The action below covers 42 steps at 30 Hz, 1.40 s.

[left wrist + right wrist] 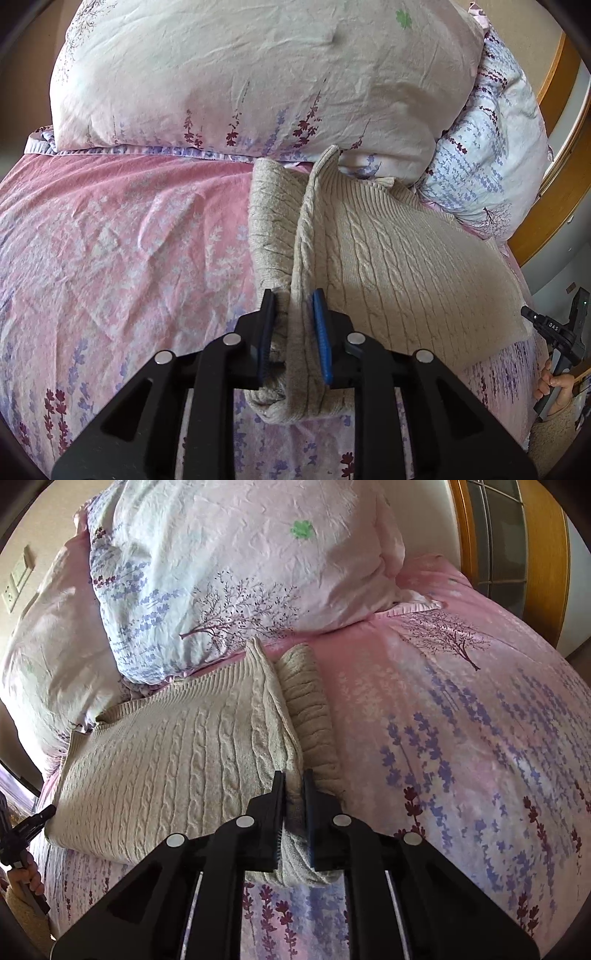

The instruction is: Fold small clothes

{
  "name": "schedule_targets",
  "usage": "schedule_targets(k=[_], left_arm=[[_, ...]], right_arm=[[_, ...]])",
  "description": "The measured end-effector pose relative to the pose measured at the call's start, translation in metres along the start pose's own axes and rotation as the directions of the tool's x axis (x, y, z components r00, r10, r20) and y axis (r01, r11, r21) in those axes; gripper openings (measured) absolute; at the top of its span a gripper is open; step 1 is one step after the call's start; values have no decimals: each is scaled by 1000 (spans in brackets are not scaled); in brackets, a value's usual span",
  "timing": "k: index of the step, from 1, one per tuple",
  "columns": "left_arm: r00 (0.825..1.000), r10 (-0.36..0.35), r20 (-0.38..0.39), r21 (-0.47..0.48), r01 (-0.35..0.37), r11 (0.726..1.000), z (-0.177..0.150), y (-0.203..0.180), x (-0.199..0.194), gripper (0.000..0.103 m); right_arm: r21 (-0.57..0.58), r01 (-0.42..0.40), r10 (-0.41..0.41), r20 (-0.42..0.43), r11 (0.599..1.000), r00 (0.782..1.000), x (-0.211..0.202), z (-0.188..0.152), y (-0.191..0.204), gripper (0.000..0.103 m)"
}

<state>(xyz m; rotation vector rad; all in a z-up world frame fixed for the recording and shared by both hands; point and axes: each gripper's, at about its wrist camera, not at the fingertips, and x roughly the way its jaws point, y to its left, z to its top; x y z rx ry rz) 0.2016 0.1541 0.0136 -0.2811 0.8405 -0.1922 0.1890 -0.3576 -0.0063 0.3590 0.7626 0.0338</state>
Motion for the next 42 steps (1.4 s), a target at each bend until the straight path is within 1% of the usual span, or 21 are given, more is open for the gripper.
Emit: schedule_targets(k=[1,3,4,5,6,8,10,11,13,14,15,17,19,20,22,23,26,29,34,38,42], left_arm=[[1000,5,22,3,-5,1000,1,-1,-6,23],[997,17,71,25,-19,999,1,-7,-18,29],[996,18,91,42,-22,999,1,-13,-22,35],[995,14,103,65,-21,998,1,-20,-25,39],[994,10,108,90,-20,996,1,-28,-25,41],[995,3,96,142,-17,990,-1,-44,-19,48],[998,9,69,170,-21,985,-3,-54,-8,50],[999,17,45,169,-24,985,-4,-55,-1,50],[1000,26,-11,151,-24,988,-8,-50,15,50],[999,23,-25,143,-20,990,-10,-47,21,51],[1000,12,-10,142,-11,990,-12,-45,19,51],[1000,-9,-15,118,11,993,-9,-41,14,51],[998,-57,9,67,57,996,-2,-32,4,54],[998,-59,19,41,58,997,2,-26,0,60],[999,-32,26,-6,32,999,12,-14,-3,64],[999,-32,13,-33,33,999,17,-7,-2,63],[997,-73,-27,-133,69,989,27,14,5,63],[994,-97,-54,-189,85,978,32,26,14,63],[990,-115,-87,-214,94,972,36,26,26,63],[986,-130,-105,-227,104,968,37,25,35,64],[983,-151,-100,-232,124,965,39,23,38,65]], right_arm=[[-4,5,-5,15,1000,1000,-4,2,2,21],[-26,2,0,63,1000,998,-15,5,8,36],[-44,-11,14,79,999,997,-18,6,14,46],[-63,-26,31,80,998,996,-18,8,19,50],[-85,-43,49,73,995,996,-16,8,27,50],[-129,-55,61,49,990,997,-8,7,42,50],[-158,-61,65,21,986,998,2,5,55,51],[-166,-56,58,8,985,998,7,3,58,56],[-185,-15,7,-42,983,999,23,0,61,66],[-196,11,-29,-87,981,996,35,-2,61,67],[-219,28,-45,-74,975,996,36,-4,63,68],[-243,62,-82,-76,968,994,34,-4,70,69],[-247,53,-69,-56,968,996,28,-1,77,70],[-261,42,-54,-37,964,998,23,0,84,75],[-291,51,-54,-4,955,999,20,1,95,83],[-307,57,-58,6,950,998,21,2,101,83],[-320,46,-51,-7,946,999,30,2,115,83],[-335,43,-52,-19,941,998,40,0,126,83],[-350,37,-52,-34,936,998,53,-4,138,83],[-374,64,-82,-33,925,996,60,-8,143,84],[-382,71,-91,-33,921,995,62,-10,143,86]])
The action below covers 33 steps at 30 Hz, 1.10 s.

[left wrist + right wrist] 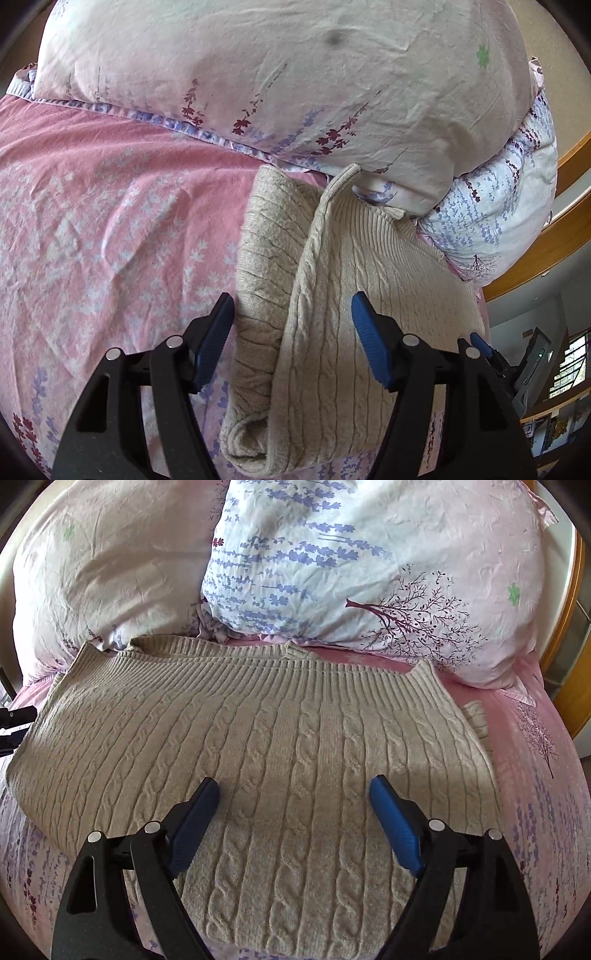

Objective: Fold small clothes
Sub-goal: 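Lift the hem with the left gripper and fold it toward the collar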

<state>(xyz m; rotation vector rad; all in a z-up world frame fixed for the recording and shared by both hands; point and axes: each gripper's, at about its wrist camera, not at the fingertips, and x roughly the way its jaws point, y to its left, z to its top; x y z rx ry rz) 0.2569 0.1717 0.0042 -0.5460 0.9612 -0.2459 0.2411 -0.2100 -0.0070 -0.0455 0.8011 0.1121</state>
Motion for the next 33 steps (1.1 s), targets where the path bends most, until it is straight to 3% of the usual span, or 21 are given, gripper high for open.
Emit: schedule_targets(k=[4,8,10,13,16,18,24,33], left_arm=[[1000,-25,-2,-23,25,999,2,-1,4,63],[997,-81,-8,-102,80,992,5,7,11,50],[994,-108,-4,-140,106,984,6,10,12,47],[991,-129,-16,-167,125,978,7,10,17,40],[990,-136,-38,-178,127,976,4,6,22,25],[989,-144,-27,-194,136,971,3,2,22,22],[965,-261,36,-207,263,942,7,-30,6,18],[917,-394,62,-160,399,903,13,-117,10,17]], right_arm=[[4,-6,6,0,1000,1000,0,1,-1,87],[6,-6,6,0,1000,1000,-1,1,0,87],[7,-7,7,0,1000,1000,0,1,1,87],[6,-10,10,-1,1000,1000,0,2,1,87],[7,-11,11,-6,1000,1000,-1,2,0,87],[9,-16,16,-5,1000,1000,-1,2,0,87],[25,-49,49,0,998,999,-9,3,-5,87],[136,-159,148,82,978,986,-35,-1,-47,87]])
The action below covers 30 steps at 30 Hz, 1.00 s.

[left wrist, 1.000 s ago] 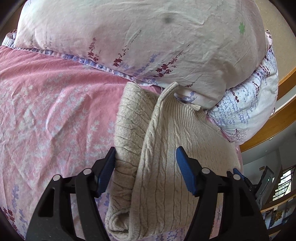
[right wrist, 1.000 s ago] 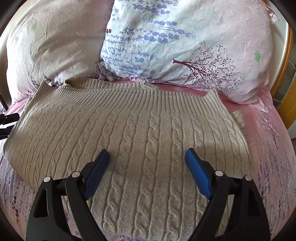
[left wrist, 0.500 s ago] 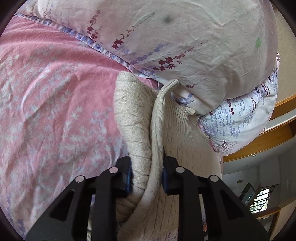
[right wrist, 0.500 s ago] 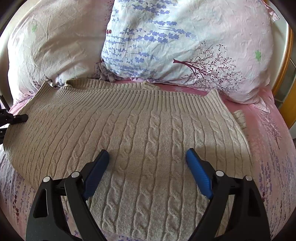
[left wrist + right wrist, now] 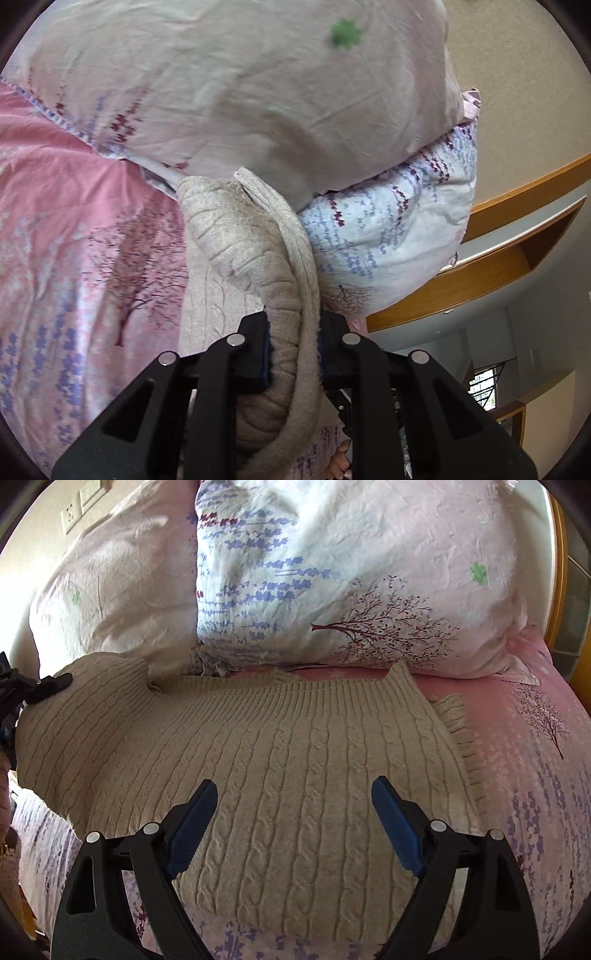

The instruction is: Fold small clothes

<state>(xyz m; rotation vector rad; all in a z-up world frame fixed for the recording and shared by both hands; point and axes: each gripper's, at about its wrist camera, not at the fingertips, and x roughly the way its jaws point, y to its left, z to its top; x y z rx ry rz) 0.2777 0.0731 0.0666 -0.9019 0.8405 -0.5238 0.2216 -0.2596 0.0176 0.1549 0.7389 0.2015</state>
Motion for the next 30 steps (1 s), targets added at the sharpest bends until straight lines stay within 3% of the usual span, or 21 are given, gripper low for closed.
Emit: schedule_targets(k=[6,9,11,14,16,19,20,22,25,27,30], left_arm=[[993,-98,-59,37,100,994,-23,-51,56,16],[984,-120,-128,60,129,990,-44,-73,98,16],[976,-121,-181,56,133,989,-59,-79,129,16],[956,-120,-268,13,128,992,-80,-78,172,17],[937,-131,-323,-12,134,991,-90,-77,193,19],[906,-207,-370,-52,202,978,-94,-77,199,19],[898,-229,-374,-47,229,972,-93,-79,194,26],[910,-221,-351,4,238,971,-86,-84,174,42],[954,-134,-269,119,171,978,-73,-85,133,57],[974,-16,-224,189,59,980,-65,-78,113,58],[977,113,-182,240,-67,968,-58,-56,91,59]], right_arm=[[113,-109,104,52,988,993,-22,2,-42,87],[230,-217,205,71,949,976,-28,1,-73,87],[310,-303,290,89,901,953,-28,-2,-93,87],[413,-433,425,115,802,898,-24,-4,-117,87],[464,-478,485,112,746,867,-20,-6,-125,87],[489,-491,519,89,721,850,-17,-7,-128,87],[490,-494,527,80,718,846,-17,-7,-127,87],[498,-499,552,49,709,833,-11,-6,-124,87],[516,-479,552,14,710,834,0,-1,-124,87],[527,-462,549,-10,713,836,3,0,-123,86],[554,-427,533,-36,715,845,9,3,-124,77]])
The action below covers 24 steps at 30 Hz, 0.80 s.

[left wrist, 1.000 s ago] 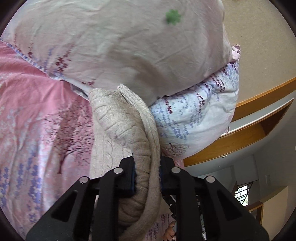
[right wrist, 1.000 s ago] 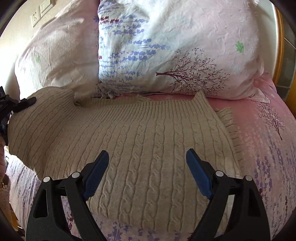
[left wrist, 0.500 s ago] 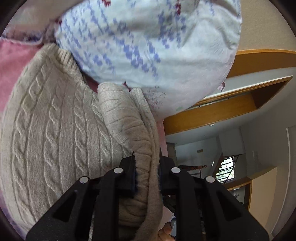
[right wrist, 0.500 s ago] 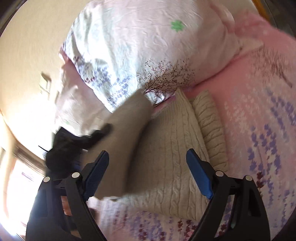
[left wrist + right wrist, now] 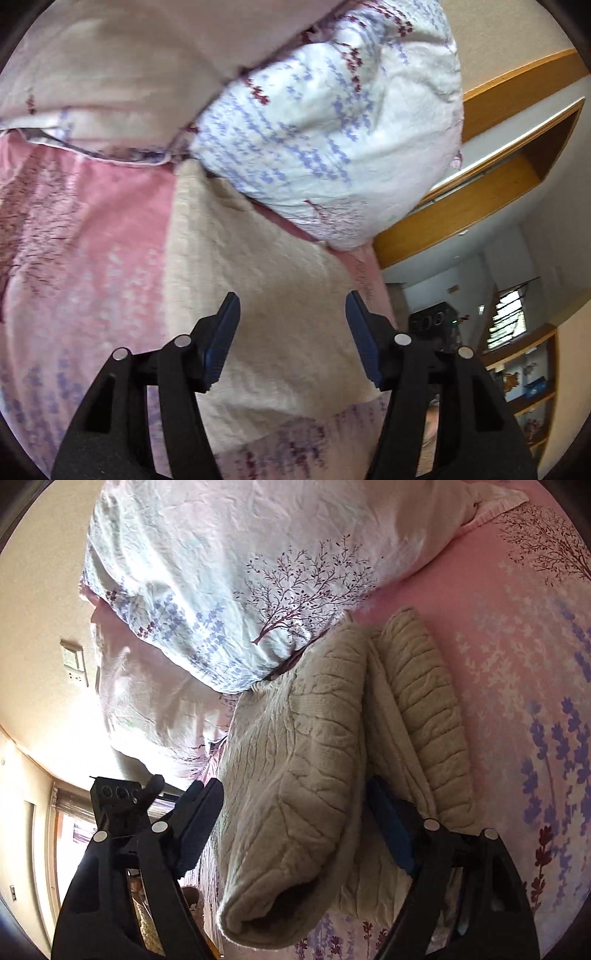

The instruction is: Fold small clothes

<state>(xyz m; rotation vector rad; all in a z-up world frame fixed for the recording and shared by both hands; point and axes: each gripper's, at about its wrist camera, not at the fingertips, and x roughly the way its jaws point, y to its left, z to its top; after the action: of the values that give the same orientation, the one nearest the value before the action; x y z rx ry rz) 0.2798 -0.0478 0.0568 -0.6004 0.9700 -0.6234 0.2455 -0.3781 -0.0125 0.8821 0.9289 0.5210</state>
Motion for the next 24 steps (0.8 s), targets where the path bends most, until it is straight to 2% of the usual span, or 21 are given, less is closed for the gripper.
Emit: schedule_targets(k=[3,5,7,9,12,15,18,20,22,24], left_arm=[[997,70,-9,-8,-70,997,-7,27,-11,59],[995,90,-31,-22,-91,996,-14,42,-9,59],[993,110,-53,-26,-111,993,-17,47,-3,59],[991,117,-65,-14,-118,993,-19,45,4,59],[992,106,-73,2,-106,994,-22,41,10,59],[992,98,-77,34,-96,995,-26,35,12,60],[991,99,-87,67,-93,993,-28,26,18,61],[990,102,-99,84,-93,992,-31,24,22,61],[989,100,-105,100,-90,991,-35,21,24,61],[989,102,-103,122,-89,988,-37,18,22,61]], right_arm=[[34,17,-18,23,999,1000,4,5,-5,61],[25,53,-54,27,998,998,10,8,-7,31],[-15,99,-99,45,995,994,14,7,-4,20],[-113,142,-129,112,983,985,6,3,13,17],[-249,185,-130,222,951,966,-14,-5,44,16],[-334,254,-146,315,908,938,-29,-13,63,16],[-288,313,-215,326,905,921,-34,-11,43,16],[-195,354,-301,258,915,918,-24,-5,9,16],[-159,316,-273,244,935,931,-24,-5,-6,16],[-194,289,-230,278,937,933,-32,-6,4,16]])
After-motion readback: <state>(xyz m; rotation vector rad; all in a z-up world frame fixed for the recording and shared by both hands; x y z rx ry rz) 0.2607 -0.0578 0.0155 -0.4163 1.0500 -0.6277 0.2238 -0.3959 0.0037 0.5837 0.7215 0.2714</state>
